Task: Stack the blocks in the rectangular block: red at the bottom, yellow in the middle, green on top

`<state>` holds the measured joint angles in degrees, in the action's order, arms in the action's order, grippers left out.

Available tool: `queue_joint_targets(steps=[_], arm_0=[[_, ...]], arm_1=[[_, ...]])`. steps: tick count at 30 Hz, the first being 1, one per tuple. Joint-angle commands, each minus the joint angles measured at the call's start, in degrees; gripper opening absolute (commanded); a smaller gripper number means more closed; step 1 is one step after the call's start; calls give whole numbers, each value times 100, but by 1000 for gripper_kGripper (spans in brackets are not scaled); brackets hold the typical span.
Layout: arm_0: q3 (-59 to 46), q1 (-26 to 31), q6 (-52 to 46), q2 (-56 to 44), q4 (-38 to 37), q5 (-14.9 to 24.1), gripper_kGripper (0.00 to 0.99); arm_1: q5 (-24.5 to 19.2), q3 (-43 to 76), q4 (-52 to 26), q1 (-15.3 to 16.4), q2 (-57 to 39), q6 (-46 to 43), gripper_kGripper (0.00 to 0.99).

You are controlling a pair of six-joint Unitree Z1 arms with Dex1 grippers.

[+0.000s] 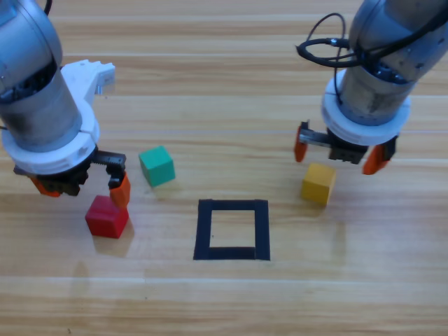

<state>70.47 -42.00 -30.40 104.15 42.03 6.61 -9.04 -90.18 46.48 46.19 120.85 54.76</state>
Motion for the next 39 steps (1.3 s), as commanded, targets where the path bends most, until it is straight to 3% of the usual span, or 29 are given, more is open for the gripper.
queue_joint_targets(steps=[1, 17, 20, 26, 27, 30, 35, 36, 39], arm_0=[[-174, 86, -45, 185, -221, -63, 960], [-992, 95, -36, 475, -1443, 51, 943], [-1132, 86, -45, 492, -1627, 104, 943], [-1282, 86, -45, 598, -1874, 218, 933], [-1282, 86, -36, 615, -1882, 227, 931], [-1299, 86, -45, 615, -1909, 271, 931], [-1387, 78, -10, 633, -2058, 288, 847], [-1405, 78, -10, 633, -2085, 288, 834], [-1431, 78, -10, 607, -2076, 376, 699]], arm_1=[[192, 97, -332, -93, 571, -1, 976], [-133, 70, -613, -119, 993, 333, 910], [-115, 53, -649, -119, 1028, 307, 842], [78, 53, -693, -128, 1107, 298, 807], [104, 44, -693, -128, 1125, 289, 739], [104, 9, -701, -128, 1151, 157, 411], [87, -53, -640, -128, 940, -159, 54], [96, -105, -526, -128, 843, -194, 0], [122, -264, -104, -128, 413, -344, 0]])
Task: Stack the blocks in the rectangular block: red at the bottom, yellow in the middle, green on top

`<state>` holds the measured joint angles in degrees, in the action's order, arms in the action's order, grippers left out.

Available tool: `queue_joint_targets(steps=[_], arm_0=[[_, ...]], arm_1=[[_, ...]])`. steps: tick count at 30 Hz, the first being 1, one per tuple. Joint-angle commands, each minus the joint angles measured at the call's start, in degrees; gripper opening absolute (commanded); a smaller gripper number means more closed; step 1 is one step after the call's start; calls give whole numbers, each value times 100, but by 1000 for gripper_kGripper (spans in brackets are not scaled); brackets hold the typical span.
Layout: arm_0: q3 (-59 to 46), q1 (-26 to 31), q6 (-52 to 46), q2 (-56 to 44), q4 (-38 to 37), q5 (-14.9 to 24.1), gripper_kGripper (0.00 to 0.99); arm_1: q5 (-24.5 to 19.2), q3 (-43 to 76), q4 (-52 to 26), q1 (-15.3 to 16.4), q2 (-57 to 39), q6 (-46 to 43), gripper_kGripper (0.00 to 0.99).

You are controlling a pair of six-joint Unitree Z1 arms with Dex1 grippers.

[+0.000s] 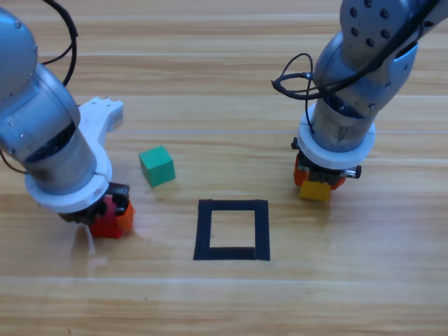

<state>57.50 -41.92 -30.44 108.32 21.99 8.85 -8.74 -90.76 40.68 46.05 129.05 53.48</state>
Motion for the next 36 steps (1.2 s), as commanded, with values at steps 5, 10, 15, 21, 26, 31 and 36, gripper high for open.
queue_joint_targets(steps=[5, 10, 15, 21, 26, 31, 36], arm_0=[[-231, 70, 11, 119, -80, 275, 474], [-213, 26, 73, -162, -72, 451, 112], [51, -571, 143, -1006, -1, 644, 75], [481, -1442, 794, -1858, -1, 442, 20], [956, -1978, 1268, -1550, 87, -6, 18], [2389, -2215, 1163, -338, 1036, 20, 0], [3988, -2215, 64, 1077, 2381, 556, 0]], arm_1=[[232, -223, 897, -184, -917, -329, 0], [293, -249, 1108, -298, -1093, -532, 0], [258, -232, 1205, -430, -1269, -619, 0], [241, -232, 1521, -501, -1401, -822, 0], [232, -179, 1530, -501, -1348, -909, 0], [258, -179, 1565, -501, -1190, -918, 0], [267, -205, 1583, -501, -1154, -918, 0]])
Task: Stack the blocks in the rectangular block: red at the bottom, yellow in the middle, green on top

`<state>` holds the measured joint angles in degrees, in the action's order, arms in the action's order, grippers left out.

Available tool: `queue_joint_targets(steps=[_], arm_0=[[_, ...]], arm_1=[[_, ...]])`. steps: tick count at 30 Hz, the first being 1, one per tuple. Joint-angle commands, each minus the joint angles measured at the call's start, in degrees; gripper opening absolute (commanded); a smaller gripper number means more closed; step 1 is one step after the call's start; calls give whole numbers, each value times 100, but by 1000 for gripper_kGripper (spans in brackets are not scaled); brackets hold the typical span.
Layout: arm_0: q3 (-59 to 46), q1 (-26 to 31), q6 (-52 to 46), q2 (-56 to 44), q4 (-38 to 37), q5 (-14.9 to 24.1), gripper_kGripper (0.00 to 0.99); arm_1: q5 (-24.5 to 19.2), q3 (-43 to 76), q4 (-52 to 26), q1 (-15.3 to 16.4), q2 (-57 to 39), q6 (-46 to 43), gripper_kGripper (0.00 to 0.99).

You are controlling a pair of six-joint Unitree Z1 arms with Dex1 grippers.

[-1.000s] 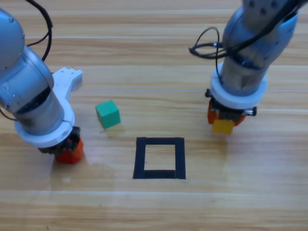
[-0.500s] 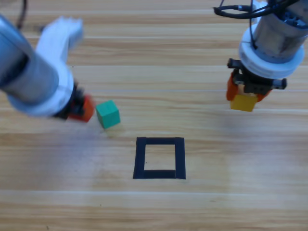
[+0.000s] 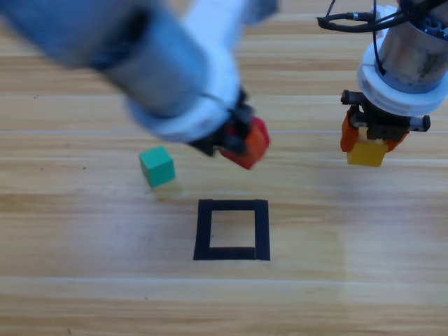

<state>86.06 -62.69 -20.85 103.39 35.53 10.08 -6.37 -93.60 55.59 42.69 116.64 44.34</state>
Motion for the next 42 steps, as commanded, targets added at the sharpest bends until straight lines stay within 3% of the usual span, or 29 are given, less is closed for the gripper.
queue_joint_targets(steps=[1, 7, 21, 29, 36, 42], arm_0=[[1492, -138, -1185, 1842, 1378, 503, 0], [2600, -103, -2688, 2827, 2494, 758, 0], [2239, 99, -4358, 2765, 2608, 345, 0], [2081, 196, -4384, 2686, 2397, 213, 0], [525, 442, -4138, 2115, 964, -94, 0], [464, 460, -4032, 2124, 850, -112, 0]], arm_1=[[30, 70, 101, -165, 87, -4, 0], [30, 61, 101, -165, 96, -13, 0], [13, 61, 101, -165, 122, -110, 0], [-102, 61, 101, -165, 131, -136, 0], [-154, 52, 93, -165, 149, -145, 0], [-181, 52, 101, -165, 149, -154, 0]])
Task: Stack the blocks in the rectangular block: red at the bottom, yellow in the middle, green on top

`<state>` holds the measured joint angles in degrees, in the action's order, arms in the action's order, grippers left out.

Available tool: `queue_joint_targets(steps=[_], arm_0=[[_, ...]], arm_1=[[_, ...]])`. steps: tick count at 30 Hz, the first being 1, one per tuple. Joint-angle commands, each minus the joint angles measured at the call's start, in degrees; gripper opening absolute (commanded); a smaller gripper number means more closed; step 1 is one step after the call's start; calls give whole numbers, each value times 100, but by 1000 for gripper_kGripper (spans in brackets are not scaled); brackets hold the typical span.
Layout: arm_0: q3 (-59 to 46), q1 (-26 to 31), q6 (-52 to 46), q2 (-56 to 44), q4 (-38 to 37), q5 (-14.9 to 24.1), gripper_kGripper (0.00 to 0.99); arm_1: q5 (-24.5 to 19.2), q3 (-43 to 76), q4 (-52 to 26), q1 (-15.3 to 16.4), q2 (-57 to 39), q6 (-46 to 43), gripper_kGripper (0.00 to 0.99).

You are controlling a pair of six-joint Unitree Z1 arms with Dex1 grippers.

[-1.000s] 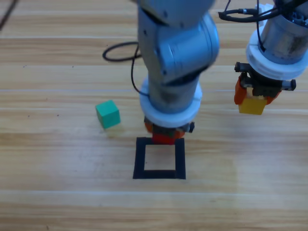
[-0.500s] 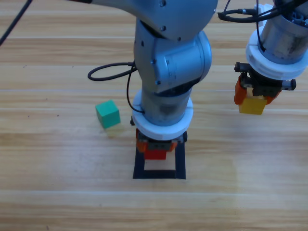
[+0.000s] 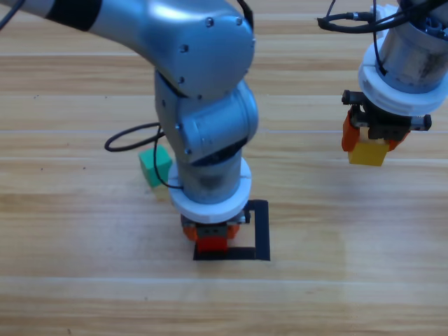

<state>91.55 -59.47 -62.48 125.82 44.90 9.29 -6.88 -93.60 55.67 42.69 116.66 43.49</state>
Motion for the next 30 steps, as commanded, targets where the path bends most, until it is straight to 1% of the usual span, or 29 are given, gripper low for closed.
queue_joint_targets(steps=[1, 11, 18, 30], arm_0=[[-68, 138, 157, -119, -96, -33, 0], [310, 138, 543, 127, -87, -33, 0], [389, 138, 552, 268, -87, 64, 0], [442, 138, 543, 426, -87, 108, 0]], arm_1=[[-147, 52, 93, -164, 147, -68, 0], [-191, 44, 93, -164, 147, -68, 0], [-191, 44, 93, -164, 147, -68, 0], [-200, 52, 84, -164, 147, -68, 0]])
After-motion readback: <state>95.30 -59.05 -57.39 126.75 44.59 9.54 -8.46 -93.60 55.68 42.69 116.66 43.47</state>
